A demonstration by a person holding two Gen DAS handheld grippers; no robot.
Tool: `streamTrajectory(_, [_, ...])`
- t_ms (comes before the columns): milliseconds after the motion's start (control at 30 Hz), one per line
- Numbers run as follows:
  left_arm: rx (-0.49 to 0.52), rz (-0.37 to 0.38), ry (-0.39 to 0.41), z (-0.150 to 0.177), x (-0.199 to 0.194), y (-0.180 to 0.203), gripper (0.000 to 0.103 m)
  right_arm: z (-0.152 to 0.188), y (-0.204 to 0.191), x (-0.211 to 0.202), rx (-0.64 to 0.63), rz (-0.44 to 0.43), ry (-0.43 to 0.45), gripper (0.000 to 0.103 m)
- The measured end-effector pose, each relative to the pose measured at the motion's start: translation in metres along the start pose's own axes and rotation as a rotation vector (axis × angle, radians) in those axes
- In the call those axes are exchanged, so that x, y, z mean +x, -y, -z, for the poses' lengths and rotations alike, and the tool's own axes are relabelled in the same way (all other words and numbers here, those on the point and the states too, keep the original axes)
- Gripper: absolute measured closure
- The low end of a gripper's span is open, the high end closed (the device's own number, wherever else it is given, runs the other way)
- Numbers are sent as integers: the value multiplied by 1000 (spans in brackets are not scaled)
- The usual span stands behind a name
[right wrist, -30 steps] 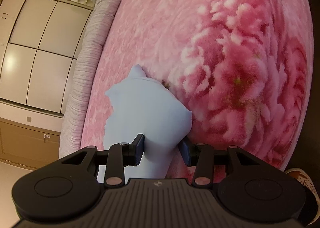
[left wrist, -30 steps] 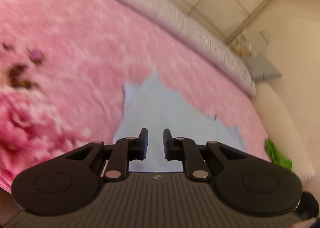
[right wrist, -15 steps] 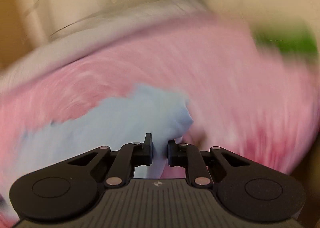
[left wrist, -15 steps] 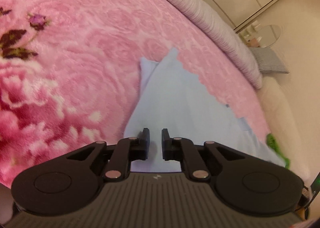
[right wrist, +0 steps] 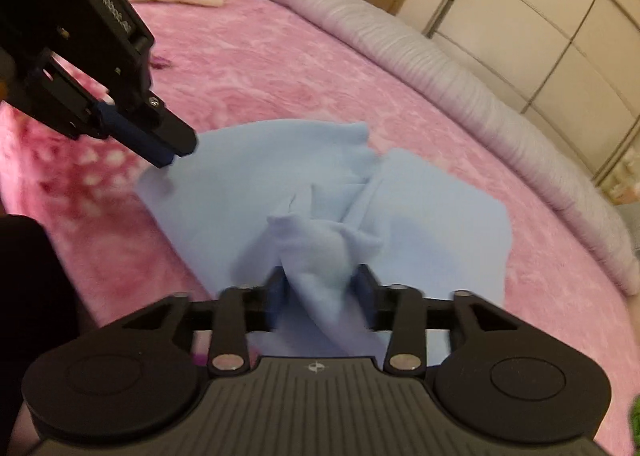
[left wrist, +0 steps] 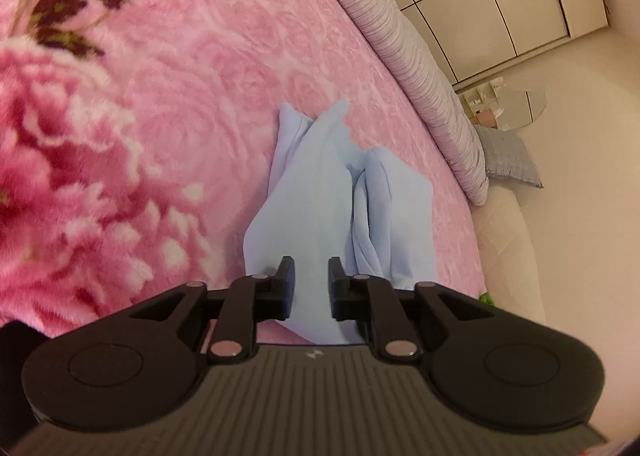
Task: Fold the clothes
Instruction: 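Lift the folded sweatshirt with the left gripper while the right gripper grasps another corner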
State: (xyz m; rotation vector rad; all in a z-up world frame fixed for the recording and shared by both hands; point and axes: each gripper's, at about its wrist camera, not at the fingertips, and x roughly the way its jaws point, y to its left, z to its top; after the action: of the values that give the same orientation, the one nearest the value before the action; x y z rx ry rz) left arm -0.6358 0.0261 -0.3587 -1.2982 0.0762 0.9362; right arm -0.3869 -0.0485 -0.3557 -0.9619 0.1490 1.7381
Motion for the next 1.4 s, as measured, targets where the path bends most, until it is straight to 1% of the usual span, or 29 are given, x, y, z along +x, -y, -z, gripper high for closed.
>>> streamTrajectory(67, [-23,23,-6,0,1,1,89,-1,21,-10,87,-79,12,29])
streamTrajectory(100, [-33,38,-10,-1,2,2,87,1,31,-17,135,-112,28,28])
streamTrajectory(133, [-42,56,-13,-1,4,5,82,6,42,-27,200,-147,47,28])
streamTrajectory(167, [-51,73,-16,-2,6,7,80,10,55,-36,271,-178,64,28])
streamTrajectory(267, [-83,116,-33,-5,18,13,74,22,111,-50,579,-225,93,31])
streamTrajectory(300, [-97,123,-40,-5,25,15,71,33,132,-48,720,-211,77,34])
streamTrajectory(333, [-110,130,-48,-6,32,16,69,47,151,-42,865,-182,40,39])
streamTrajectory(400, [-136,136,-60,-7,49,19,67,76,182,-28,1126,-125,-40,68])
streamTrajectory(467, [-164,148,-84,-8,66,21,67,102,196,-14,1296,-107,-95,83])
streamTrajectory(500, [-175,160,-91,-8,74,22,65,114,202,-7,1372,-104,-119,84])
streamTrajectory(600, [-174,160,-112,-8,96,30,63,125,196,13,1475,-189,-122,86])
streamTrajectory(633, [-171,163,-122,-7,102,33,63,124,191,17,1486,-211,-120,86])
streamTrajectory(700, [-162,174,-143,-6,113,38,63,118,182,23,1462,-231,-119,87])
streamTrajectory(733, [-149,180,-153,-5,116,41,64,113,179,24,1428,-212,-121,87])
streamTrajectory(767, [-128,181,-157,-4,119,44,68,108,177,23,1391,-197,-122,89])
streamTrajectory(800, [-88,175,-154,-4,119,48,85,103,176,22,1354,-182,-124,91])
streamTrajectory(833, [-41,169,-144,-5,117,51,94,98,174,22,1317,-168,-125,91])
streamTrajectory(900, [68,164,-90,-10,103,59,96,85,165,16,1232,-155,-117,91])
streamTrajectory(967, [172,158,-30,-16,80,67,96,71,153,9,1140,-153,-101,91])
streamTrajectory(1033, [248,147,37,-23,55,69,96,57,141,1,1048,-150,-86,91])
streamTrajectory(1067, [270,140,63,-27,43,67,96,50,135,-3,998,-150,-80,91])
streamTrajectory(1133, [259,120,81,-33,29,51,96,31,115,-1,877,-150,-90,91])
streamTrajectory(1233, [187,79,54,-29,29,18,96,14,93,10,736,-108,-124,91])
streamTrajectory(1267, [164,77,45,-26,32,8,96,13,90,10,717,-99,-130,91])
streamTrajectory(1333, [123,101,43,-25,33,-4,96,10,86,10,686,-84,-141,91])
streamTrajectory(1400, [83,118,39,-26,35,-12,96,14,91,11,717,-101,-142,91])
